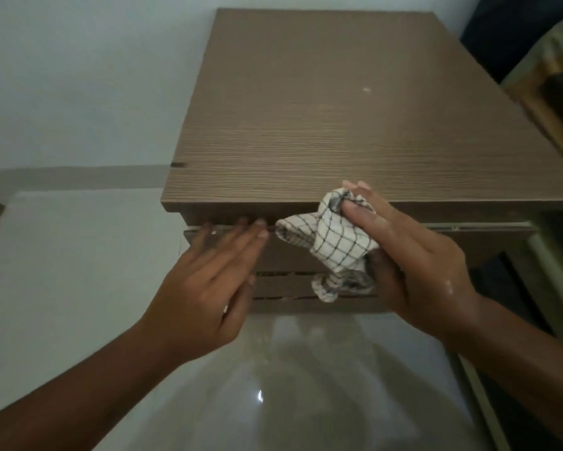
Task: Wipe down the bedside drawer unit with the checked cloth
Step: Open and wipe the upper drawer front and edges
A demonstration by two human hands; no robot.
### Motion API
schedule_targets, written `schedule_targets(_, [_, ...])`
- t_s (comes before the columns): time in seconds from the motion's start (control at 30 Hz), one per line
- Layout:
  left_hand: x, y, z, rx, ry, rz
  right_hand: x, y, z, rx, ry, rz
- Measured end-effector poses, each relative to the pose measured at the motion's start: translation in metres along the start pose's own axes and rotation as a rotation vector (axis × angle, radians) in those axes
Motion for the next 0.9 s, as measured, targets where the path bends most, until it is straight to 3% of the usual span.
schedule_targets(0.2, [0.004,-0.004,0.034,0.037,0.155,-0.074,-0.013,-0.017,-0.008,0.15,-0.081,0.053])
schedule_targets(0.43, [0.002,-0.01,0.037,0.198,-0.03,-0.138,-0.026,-0.017,-0.01,0.193,-0.118,0.015])
schedule_targets(0.77, [0.015,-0.031,0.026,0.091,-0.096,-0.228,-0.032,-0.001,0.023,0.218,-0.121,-0.05])
schedule_targets(0.9, [0.007,-0.05,0.034,0.209,-0.203,-0.213,-0.043,0.005,0.035,0.171,-0.121,-0.061])
Point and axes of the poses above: each hand's wrist, its own y-axis towards the middle knuckle, its own x-axis out of the back of the hand, z = x × y, the point moved 2 cm from there along y, towards the middle knuckle, and after that the axes turned 2 degrees about -z, right-handed, at the moved point
